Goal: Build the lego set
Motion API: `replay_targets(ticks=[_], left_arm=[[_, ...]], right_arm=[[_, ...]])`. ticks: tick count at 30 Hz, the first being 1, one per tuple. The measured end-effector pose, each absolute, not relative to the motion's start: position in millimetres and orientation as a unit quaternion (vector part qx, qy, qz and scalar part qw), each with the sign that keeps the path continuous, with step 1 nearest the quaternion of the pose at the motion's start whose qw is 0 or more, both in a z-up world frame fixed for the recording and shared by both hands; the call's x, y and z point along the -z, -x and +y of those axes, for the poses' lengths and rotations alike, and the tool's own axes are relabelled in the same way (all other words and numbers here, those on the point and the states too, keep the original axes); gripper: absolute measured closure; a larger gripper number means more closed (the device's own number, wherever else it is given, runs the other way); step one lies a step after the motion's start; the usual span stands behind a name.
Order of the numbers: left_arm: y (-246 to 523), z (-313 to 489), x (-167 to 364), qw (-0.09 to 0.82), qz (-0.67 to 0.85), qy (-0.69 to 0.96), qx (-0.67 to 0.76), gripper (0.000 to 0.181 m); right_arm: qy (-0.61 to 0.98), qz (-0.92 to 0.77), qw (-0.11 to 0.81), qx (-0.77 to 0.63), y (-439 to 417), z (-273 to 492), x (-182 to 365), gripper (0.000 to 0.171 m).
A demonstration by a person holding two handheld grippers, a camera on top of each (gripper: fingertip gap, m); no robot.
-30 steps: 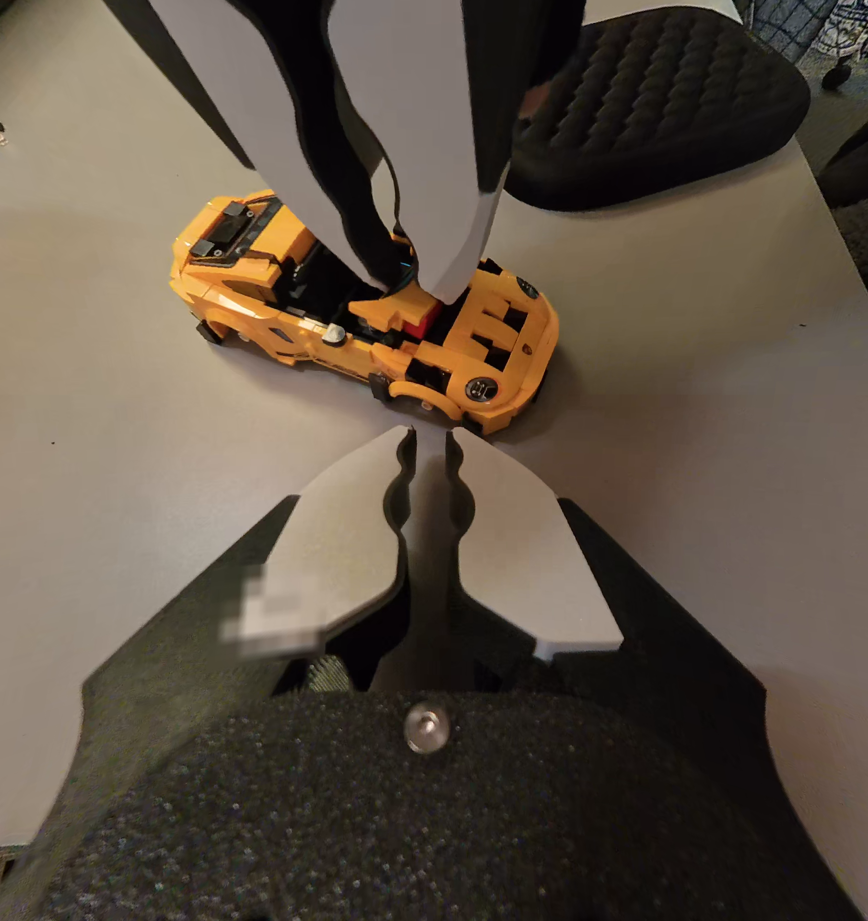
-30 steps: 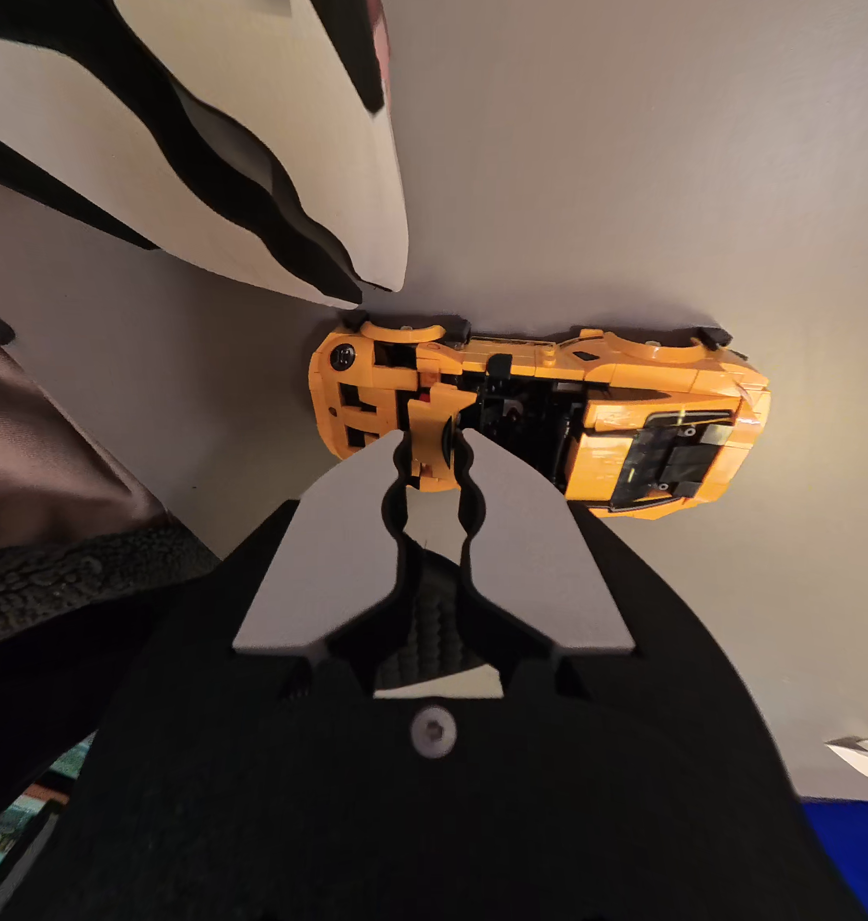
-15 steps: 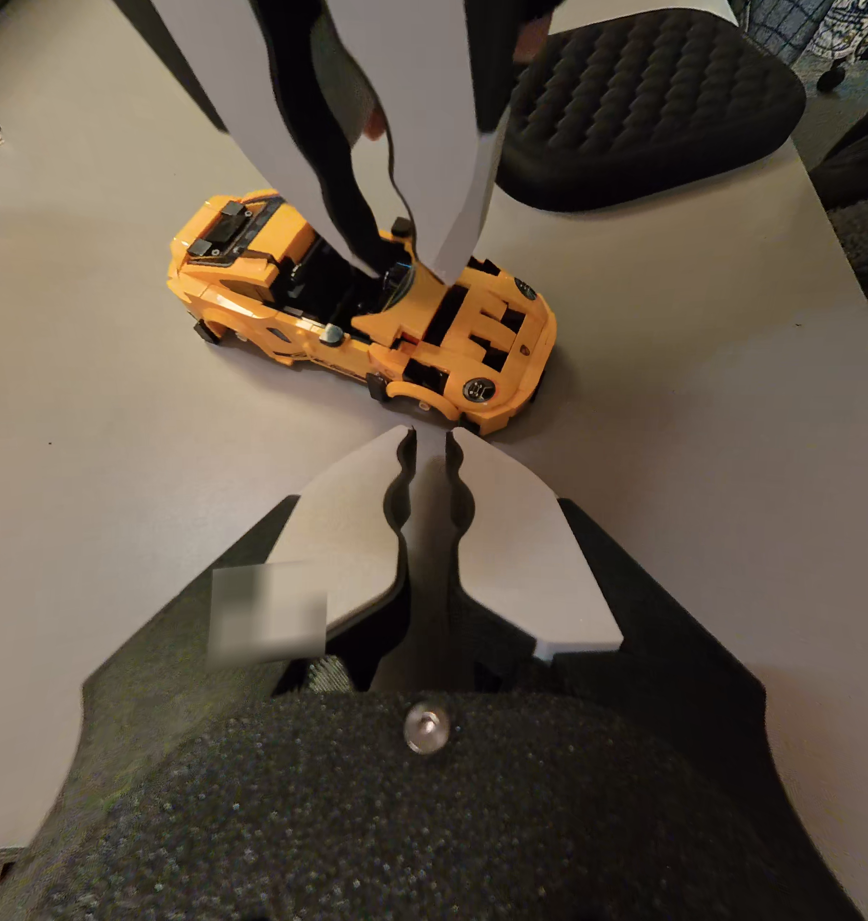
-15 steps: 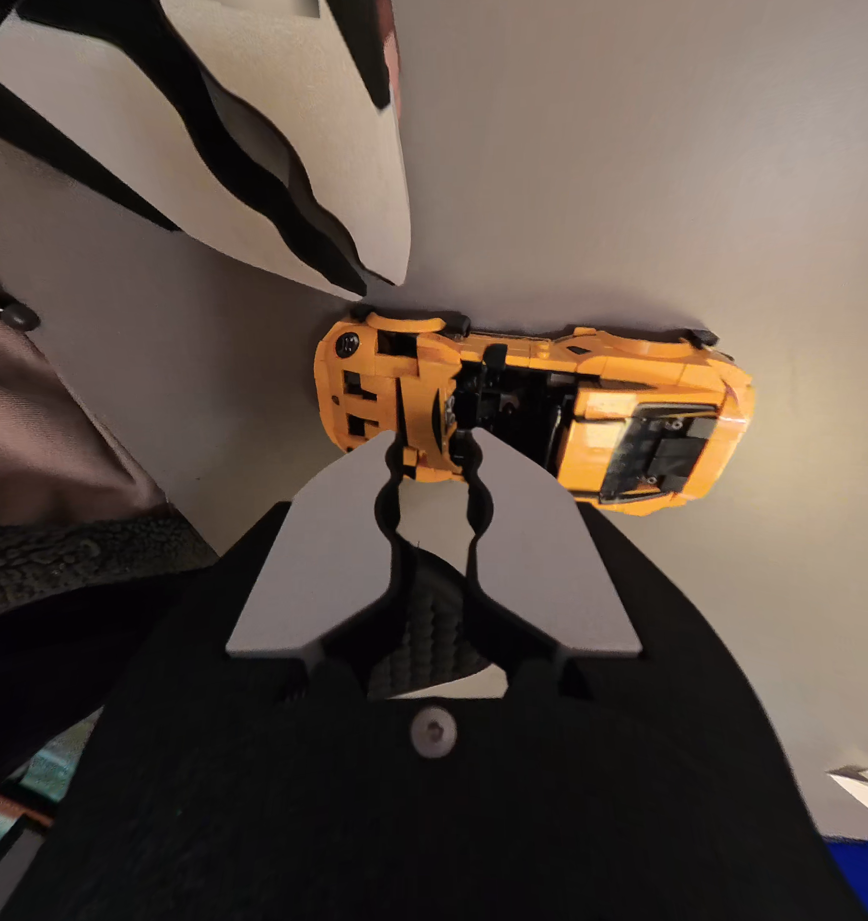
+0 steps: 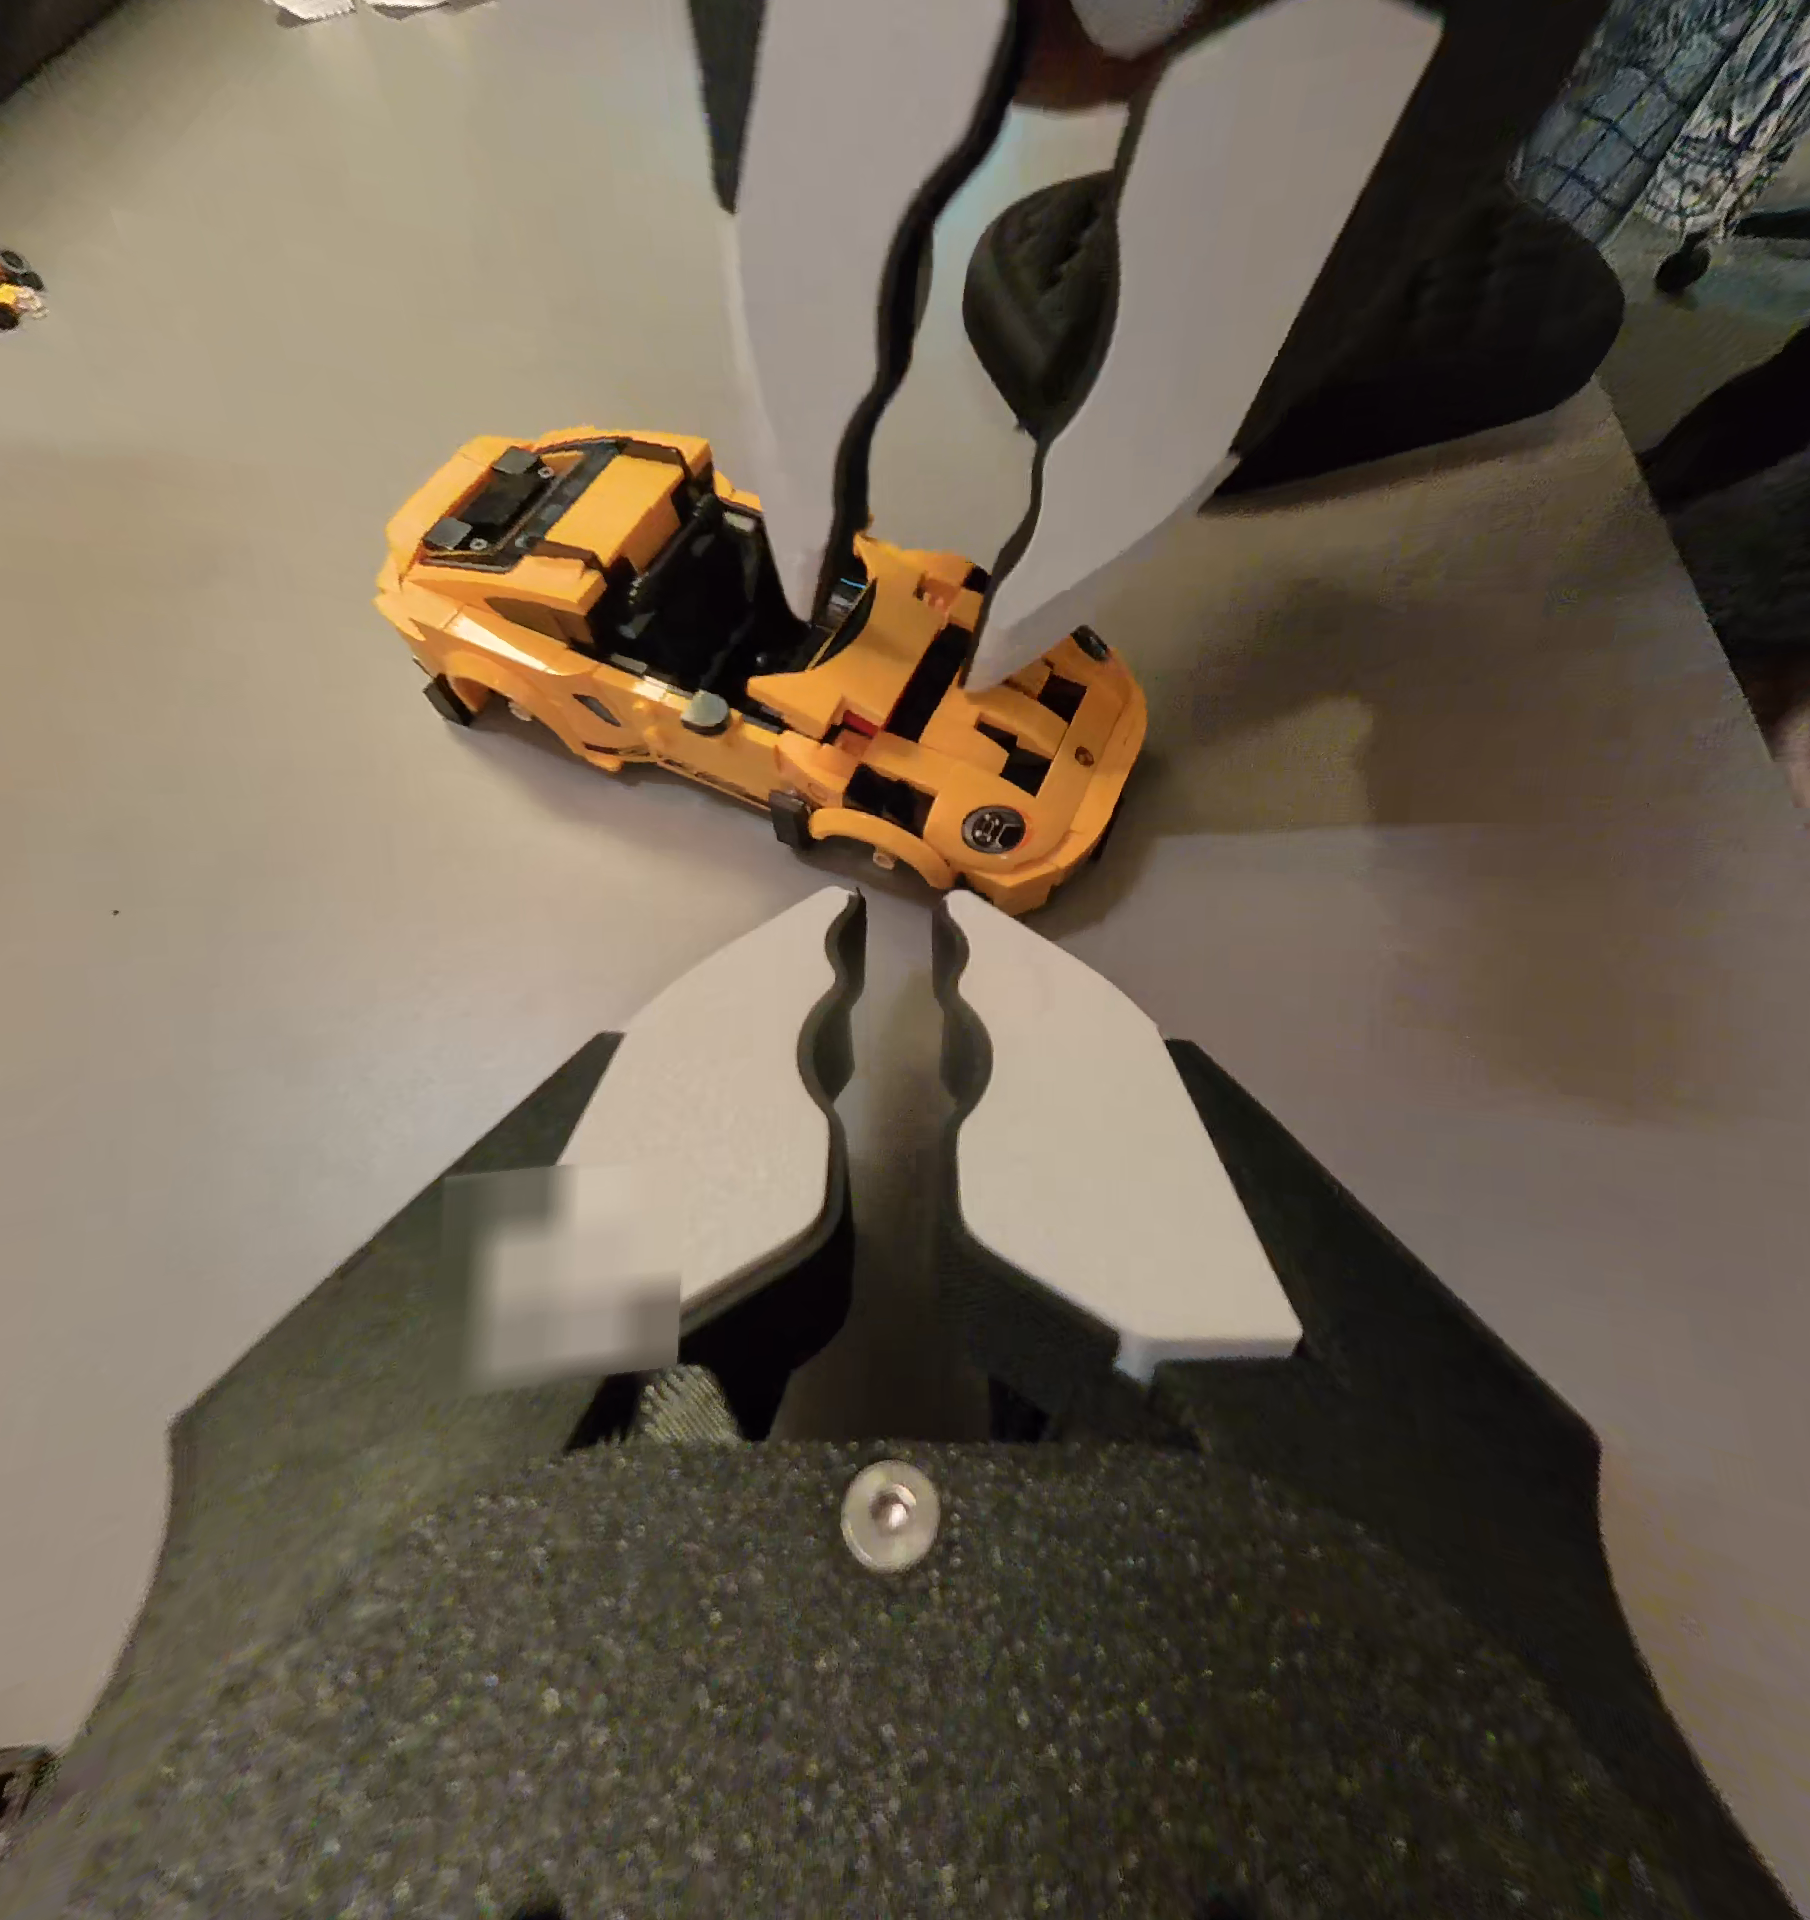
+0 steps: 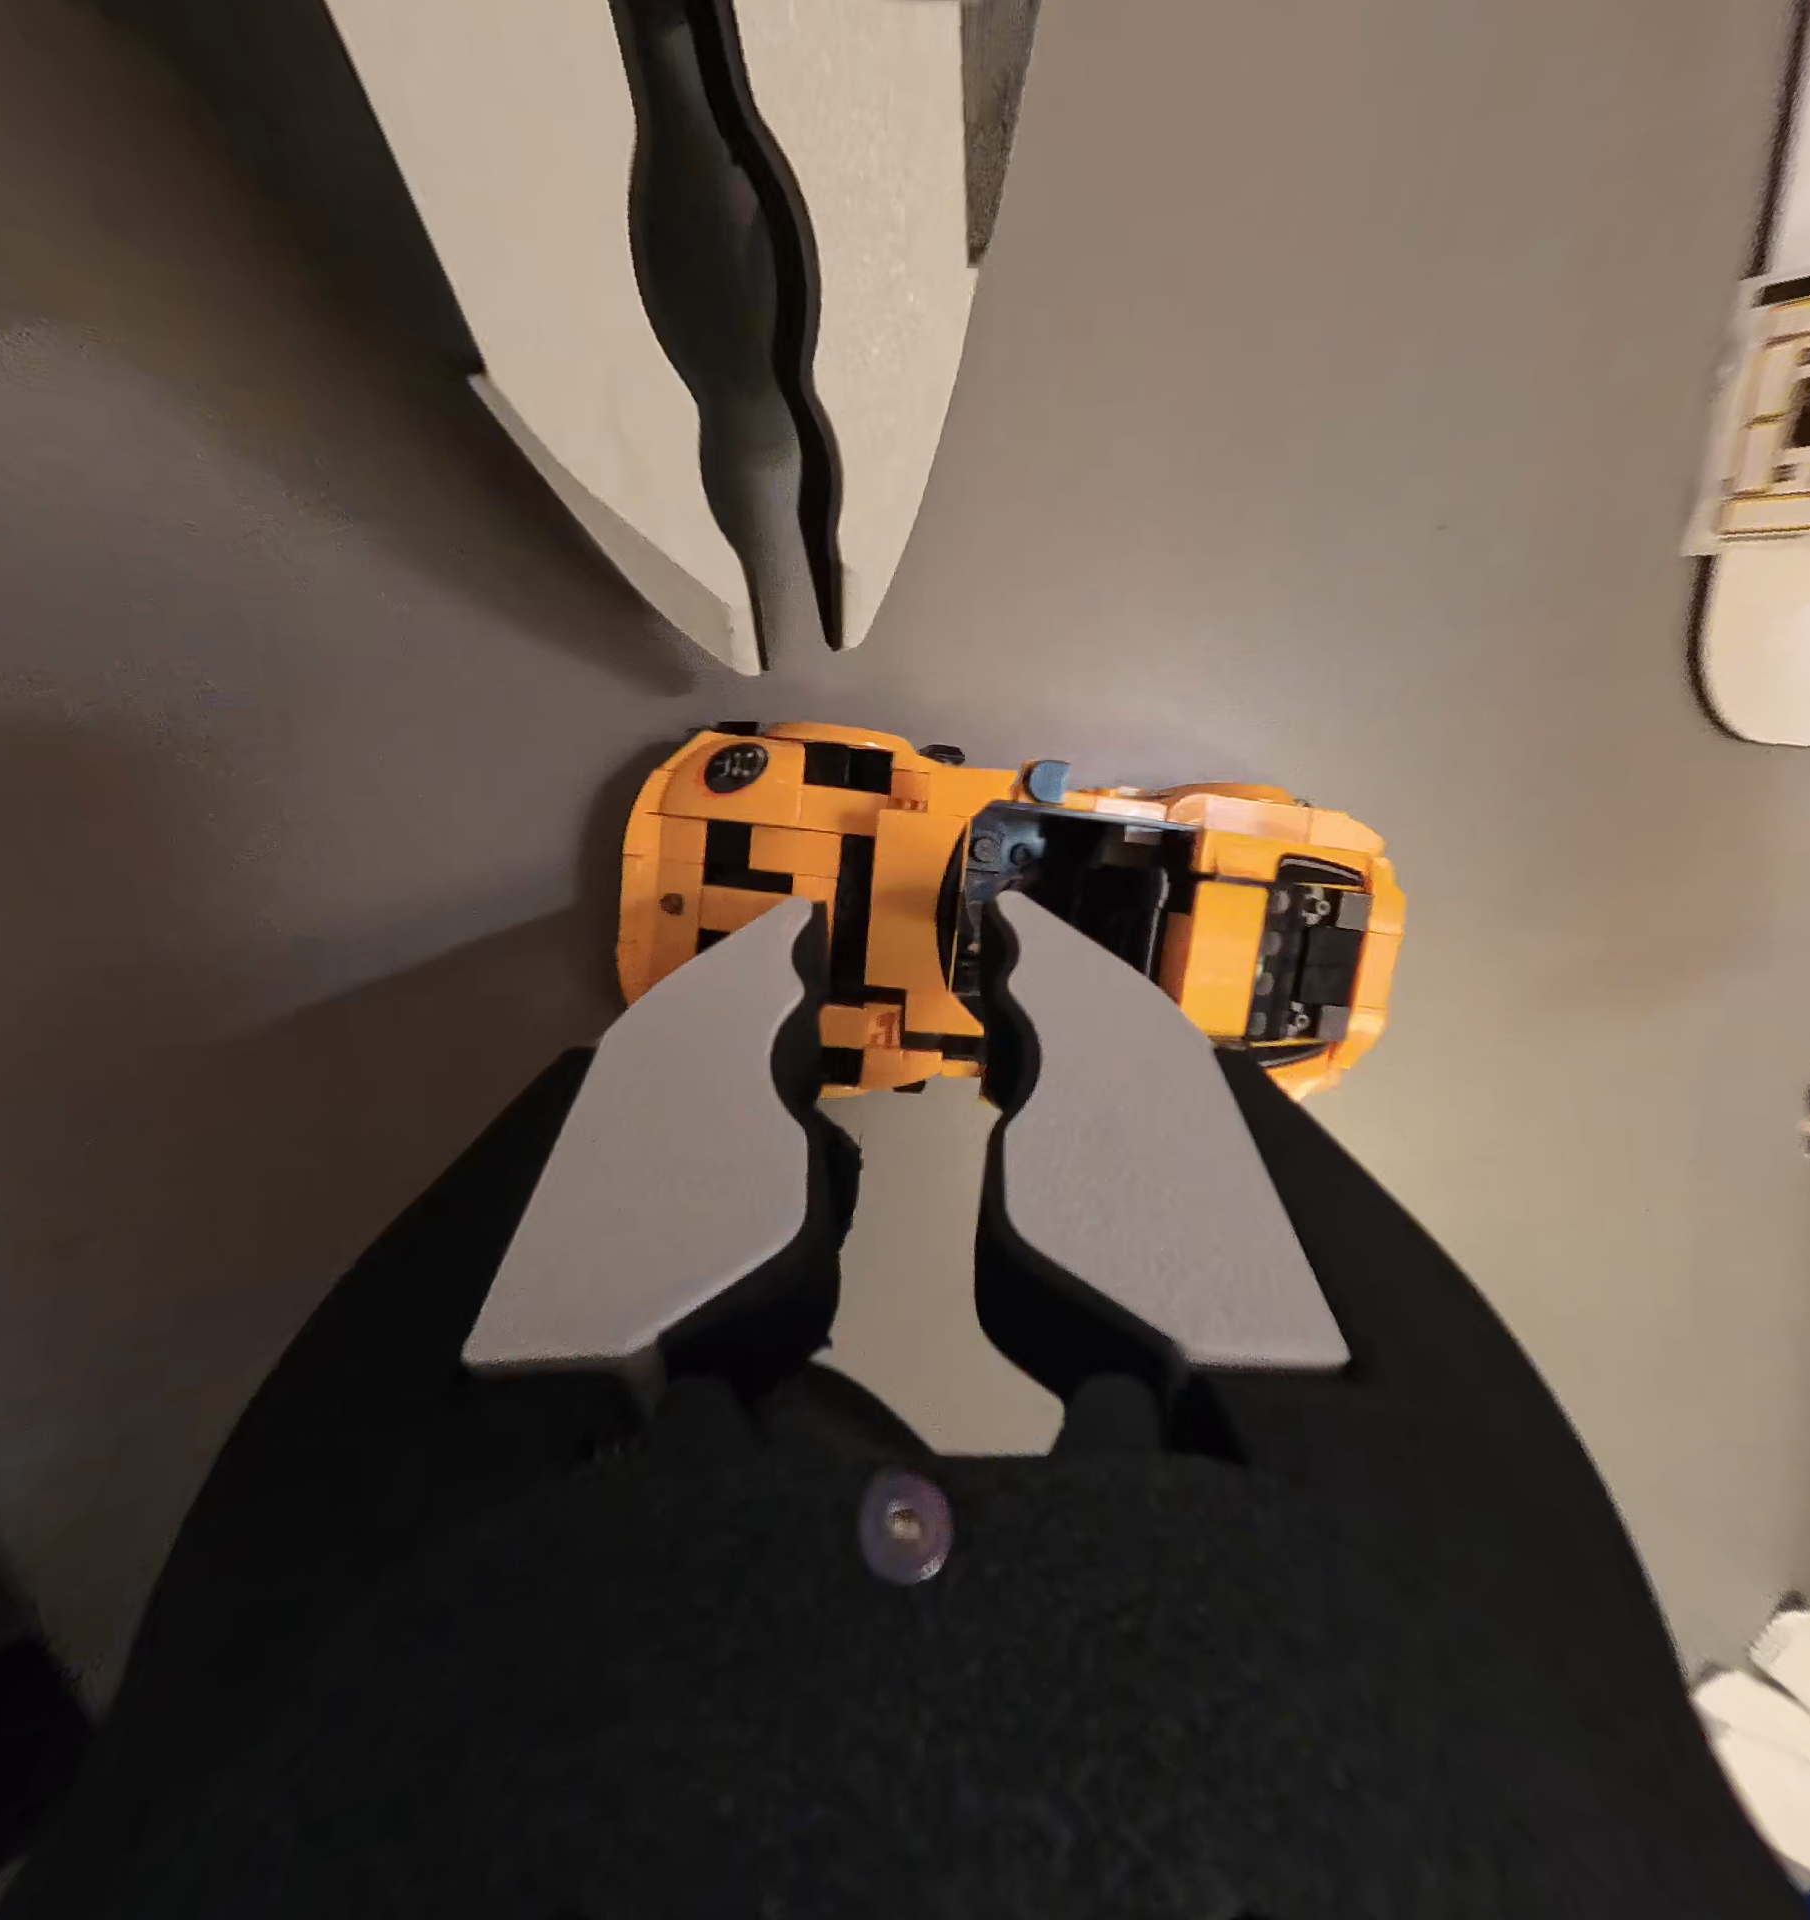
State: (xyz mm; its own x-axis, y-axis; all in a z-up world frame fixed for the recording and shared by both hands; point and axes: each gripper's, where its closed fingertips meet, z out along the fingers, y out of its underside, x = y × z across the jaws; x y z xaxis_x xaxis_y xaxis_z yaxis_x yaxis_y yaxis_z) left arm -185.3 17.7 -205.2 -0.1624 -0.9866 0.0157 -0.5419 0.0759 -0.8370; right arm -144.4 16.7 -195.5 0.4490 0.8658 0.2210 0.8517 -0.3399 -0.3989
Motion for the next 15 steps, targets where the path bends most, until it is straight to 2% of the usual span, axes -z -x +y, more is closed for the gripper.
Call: replay_targets(ticks=[3, 7, 15], left_arm=[[185.1, 19.9, 200.6, 0.304, 0.653, 0.578, 0.384, 0.17], [185.3, 21.1, 197.6, 0.302, 0.643, 0.582, 0.397, 0.17], [185.7, 21.3, 193.7, 0.291, 0.629, 0.585, 0.42, 0.17]], right_arm=[[0.813, -0.506, 0.289, -0.014, 144.1, 19.9, 195.6, 0.152], [0.817, -0.49, 0.302, -0.038, 141.4, 19.0, 197.5, 0.155], [0.86, -0.478, 0.134, -0.115, 135.2, 11.7, 190.1, 0.155]])
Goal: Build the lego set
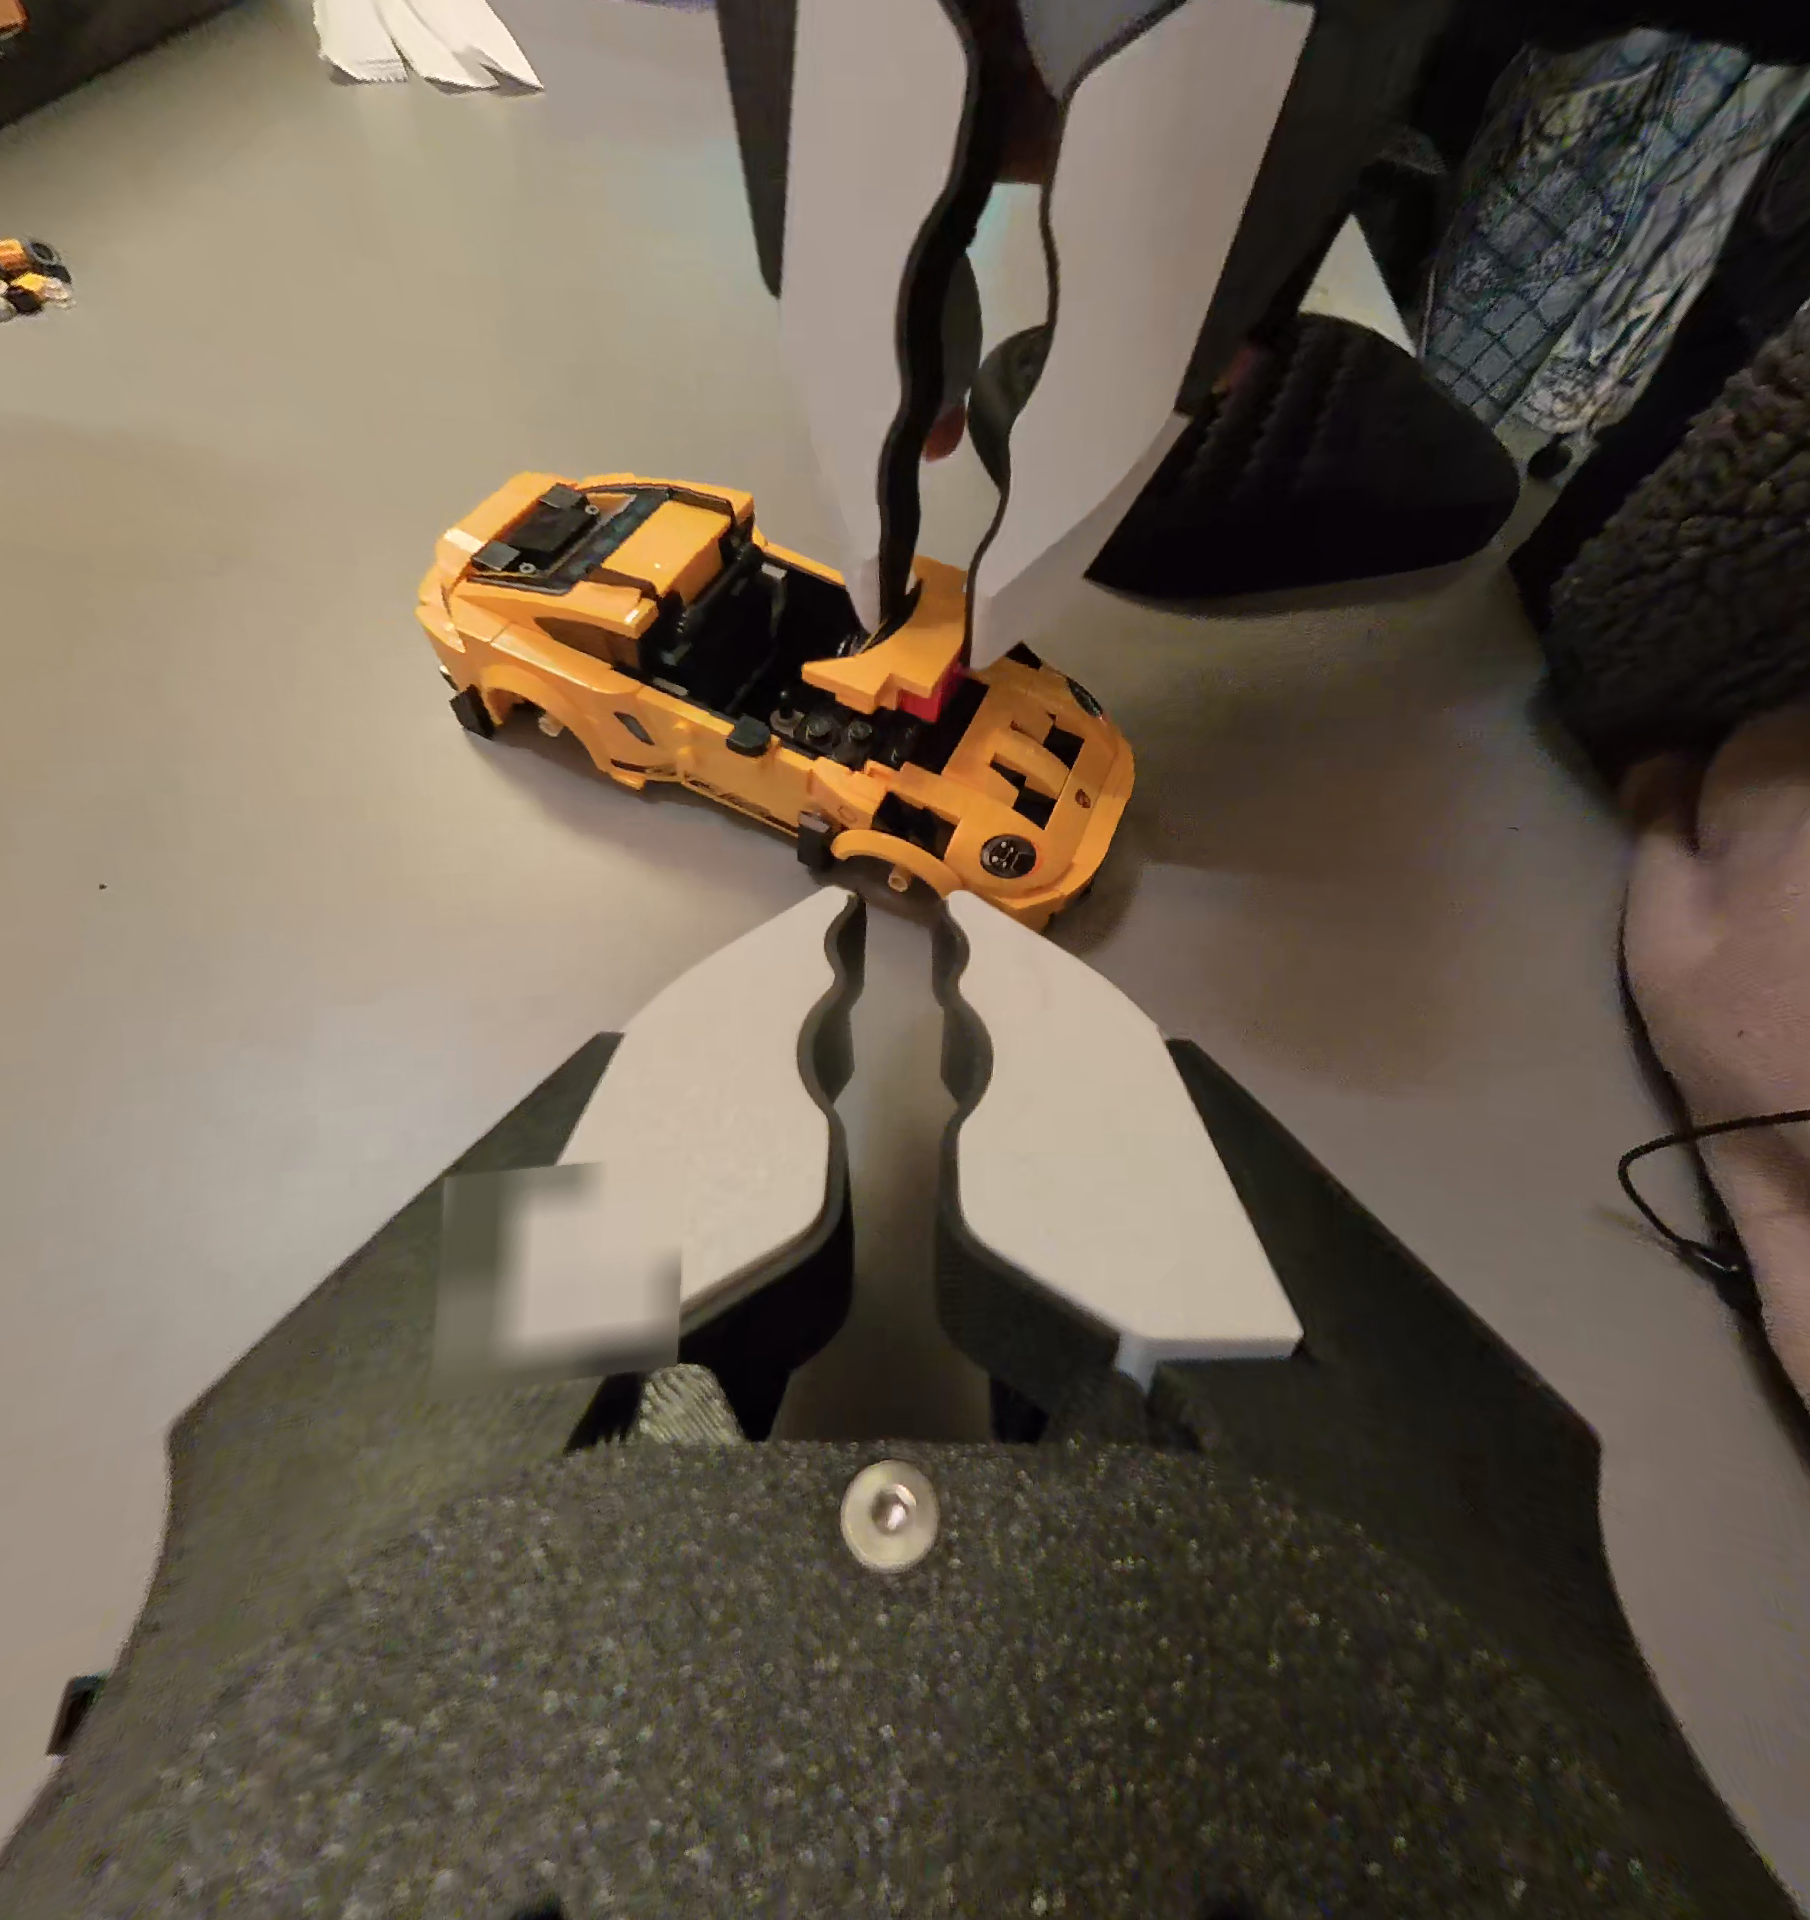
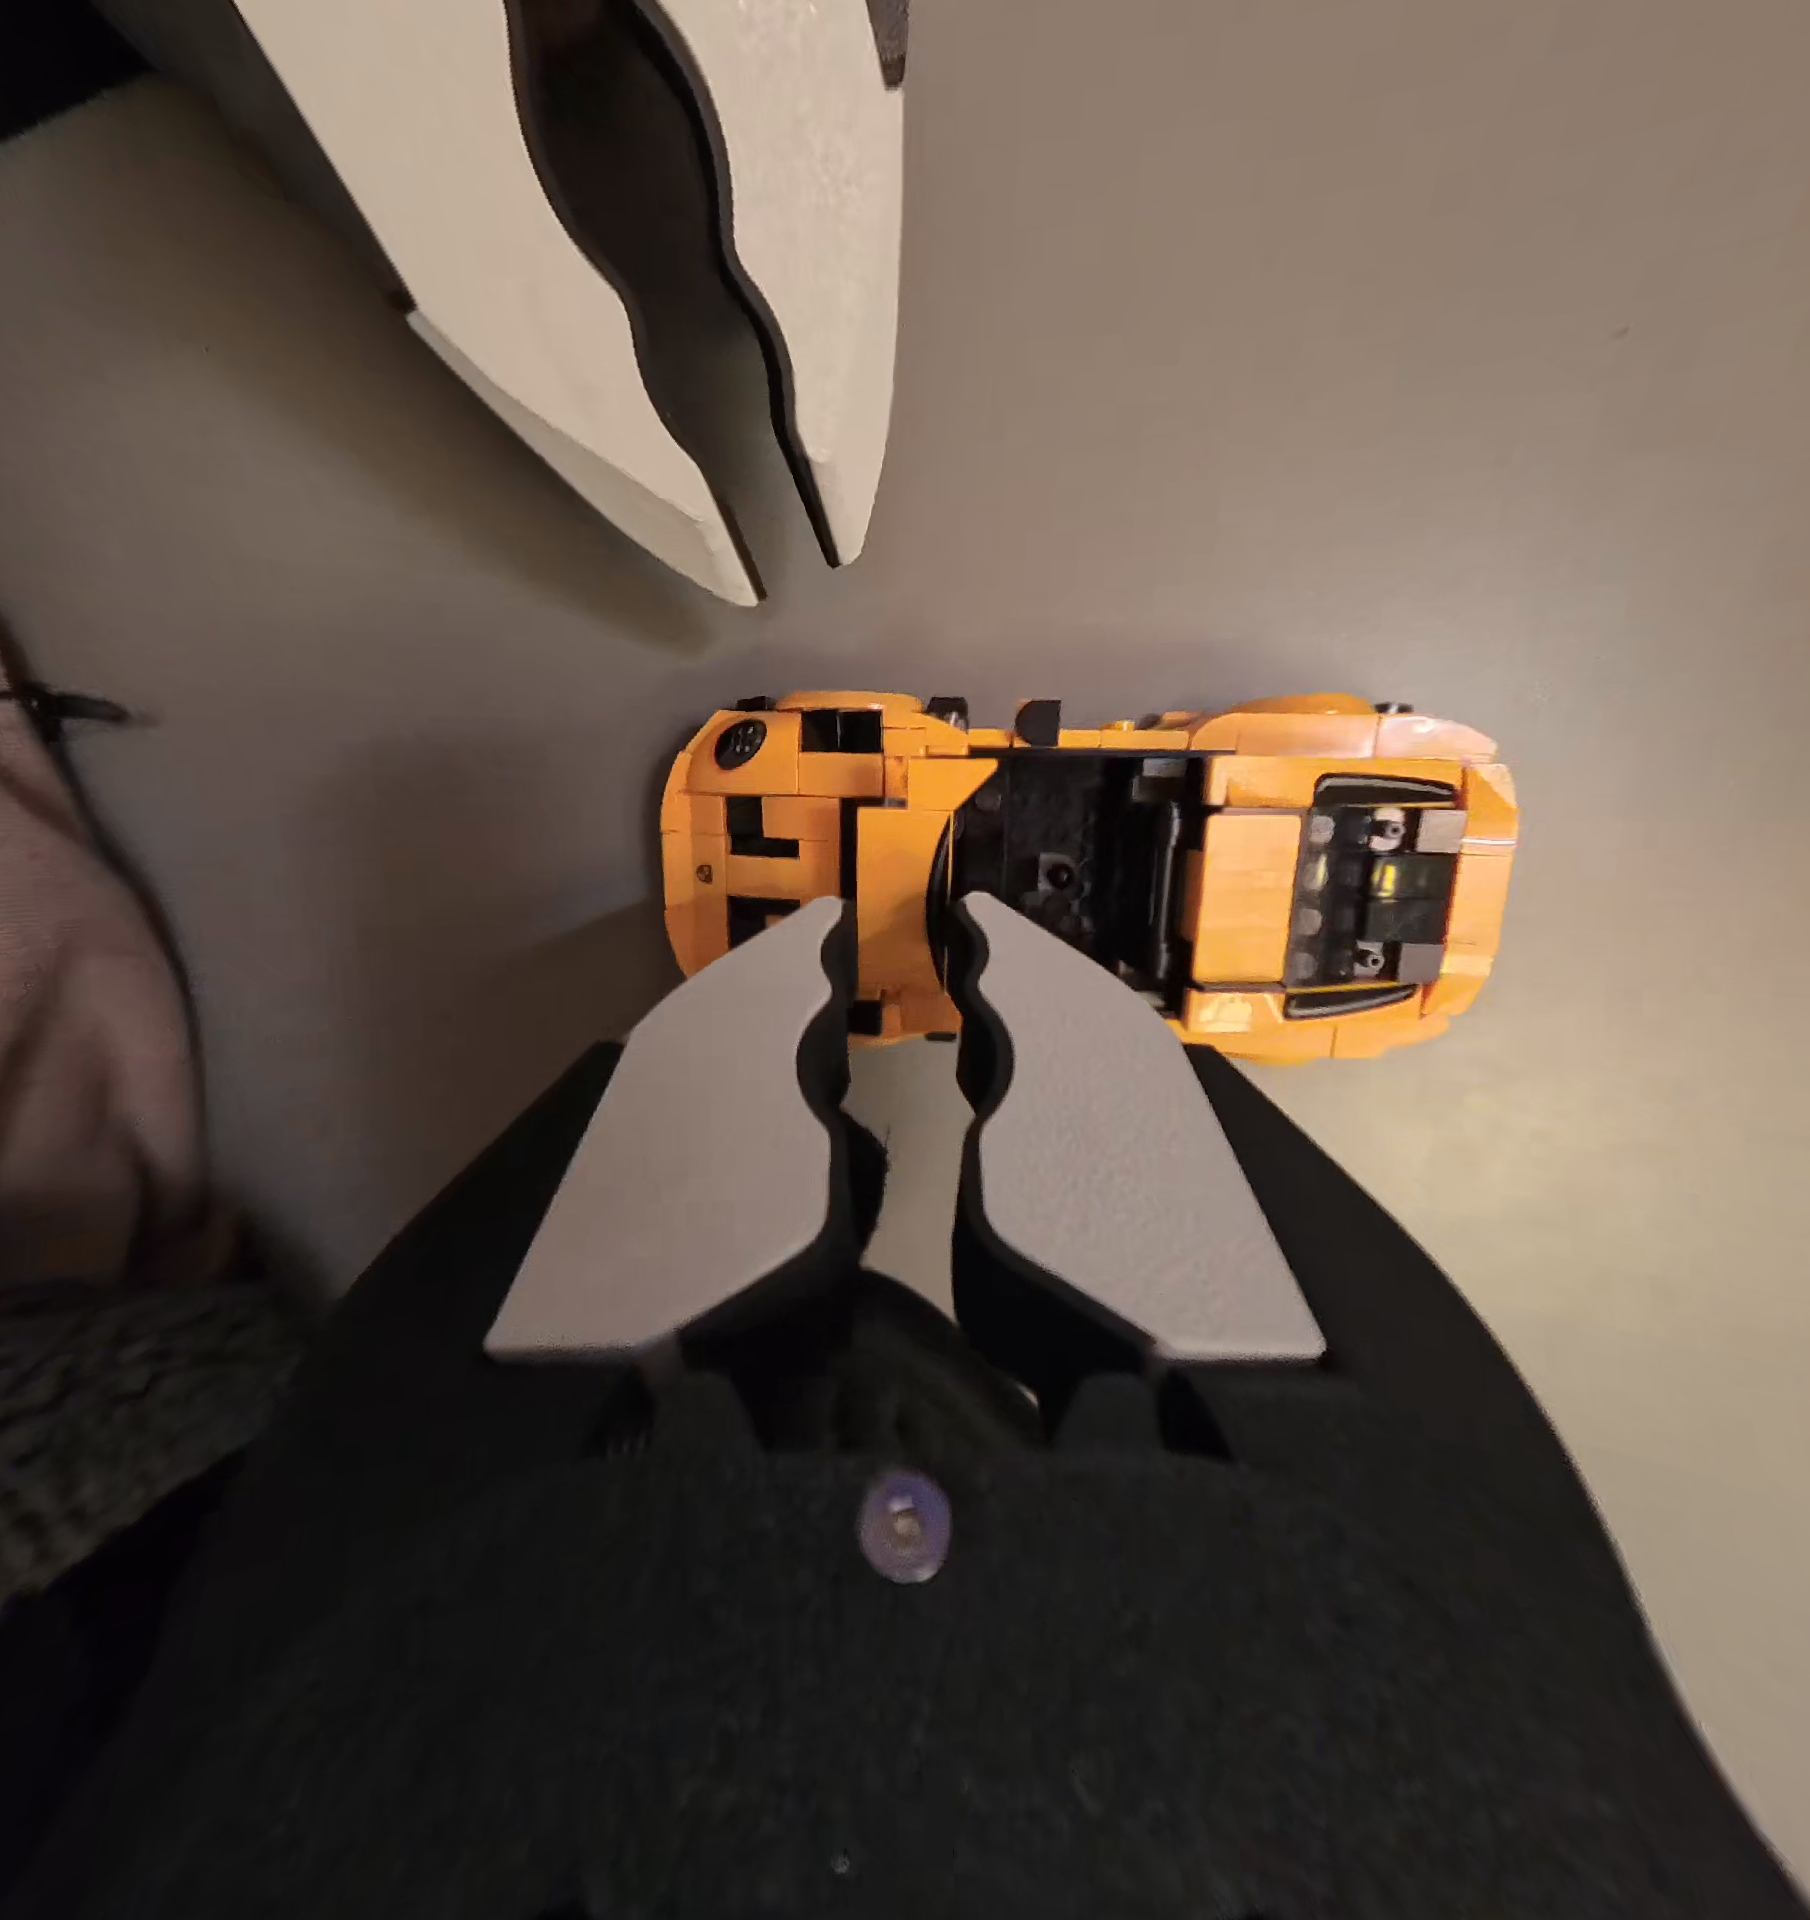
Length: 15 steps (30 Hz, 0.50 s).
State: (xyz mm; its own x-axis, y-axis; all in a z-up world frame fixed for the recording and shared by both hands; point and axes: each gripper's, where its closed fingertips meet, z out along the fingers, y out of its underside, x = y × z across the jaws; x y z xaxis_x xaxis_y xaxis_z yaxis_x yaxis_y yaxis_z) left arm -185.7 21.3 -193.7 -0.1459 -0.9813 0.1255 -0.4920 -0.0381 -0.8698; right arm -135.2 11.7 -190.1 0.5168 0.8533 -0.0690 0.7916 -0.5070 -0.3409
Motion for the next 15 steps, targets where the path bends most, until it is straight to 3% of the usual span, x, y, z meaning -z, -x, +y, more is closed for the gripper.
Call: replay_targets(ticks=[5, 15], left_arm=[[186.7, 20.8, 189.6, 0.285, 0.617, 0.587, 0.44, 0.17], [187.5, 19.8, 188.3, 0.277, 0.611, 0.588, 0.451, 0.17]], right_arm=[[0.86, -0.493, 0.052, -0.116, 136.8, 8.9, 196.5, 0.155], [0.877, -0.471, 0.046, -0.088, 134.1, 14.8, 198.2, 0.155]])
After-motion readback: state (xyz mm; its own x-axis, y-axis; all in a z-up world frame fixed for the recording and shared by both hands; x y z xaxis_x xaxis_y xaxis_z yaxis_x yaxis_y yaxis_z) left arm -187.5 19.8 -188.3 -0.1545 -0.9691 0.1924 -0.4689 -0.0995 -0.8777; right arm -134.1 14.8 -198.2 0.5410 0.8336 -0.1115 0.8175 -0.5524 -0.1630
